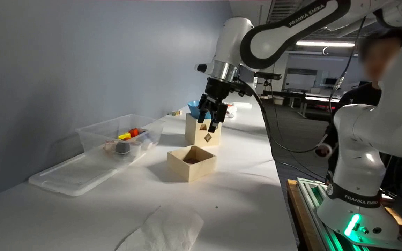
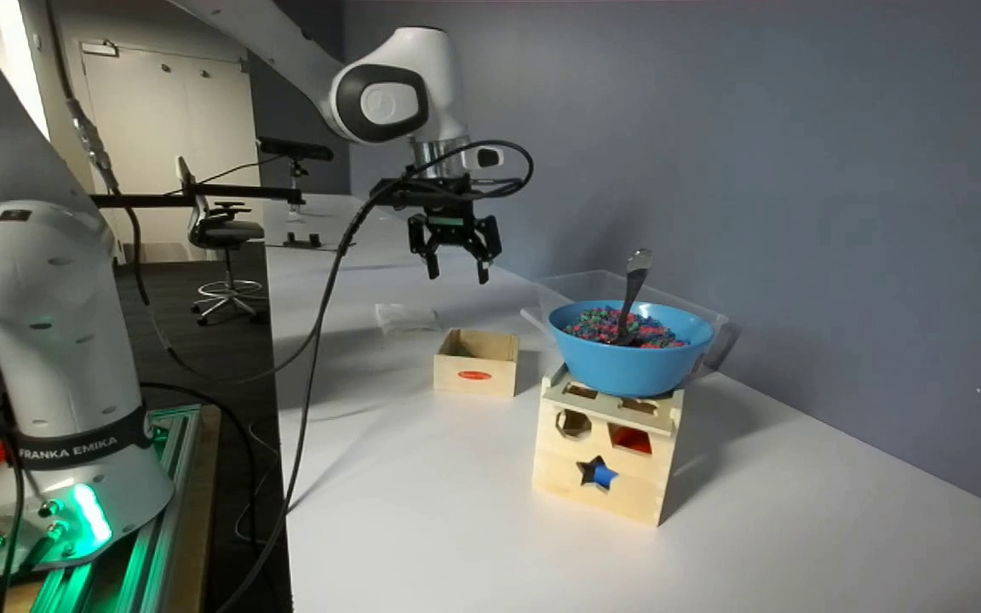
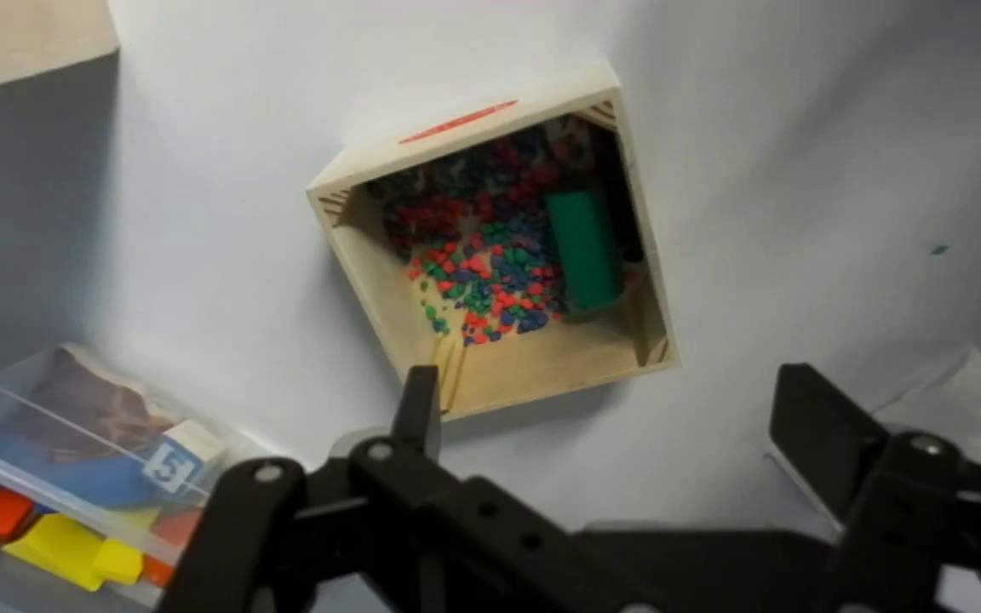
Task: Remove the green block from the wooden box and put it in the clear container.
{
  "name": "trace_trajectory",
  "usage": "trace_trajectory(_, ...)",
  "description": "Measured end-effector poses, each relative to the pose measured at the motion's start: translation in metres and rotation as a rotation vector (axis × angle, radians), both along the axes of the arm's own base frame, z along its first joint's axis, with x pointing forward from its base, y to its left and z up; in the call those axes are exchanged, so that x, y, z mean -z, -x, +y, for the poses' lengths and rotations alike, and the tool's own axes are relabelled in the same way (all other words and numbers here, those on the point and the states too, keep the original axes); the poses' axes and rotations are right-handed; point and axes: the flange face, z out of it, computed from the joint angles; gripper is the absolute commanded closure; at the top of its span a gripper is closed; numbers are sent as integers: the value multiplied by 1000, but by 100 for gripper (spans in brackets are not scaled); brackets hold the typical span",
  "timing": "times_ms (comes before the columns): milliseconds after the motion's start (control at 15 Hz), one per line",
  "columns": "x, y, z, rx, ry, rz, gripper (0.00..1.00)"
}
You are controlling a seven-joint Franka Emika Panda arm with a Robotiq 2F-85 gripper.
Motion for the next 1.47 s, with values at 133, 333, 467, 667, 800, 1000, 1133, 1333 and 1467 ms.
trace_trajectory(133,9,-4,1,-21,-1,19,0)
trace_trajectory(333,8,-6,0,-29,2,18,0)
trace_trajectory(467,15,-4,0,-109,7,55,0)
trace_trajectory(667,34,-3,-10,-263,26,125,0)
trace_trajectory(800,46,-7,-22,-333,38,151,0)
trace_trajectory(1000,58,-20,-38,-370,50,166,0)
trace_trajectory(1133,62,-35,-38,-366,43,149,0)
trace_trajectory(1333,71,-59,-28,-358,33,144,0)
trace_trajectory(1467,76,-67,-26,-357,34,150,0)
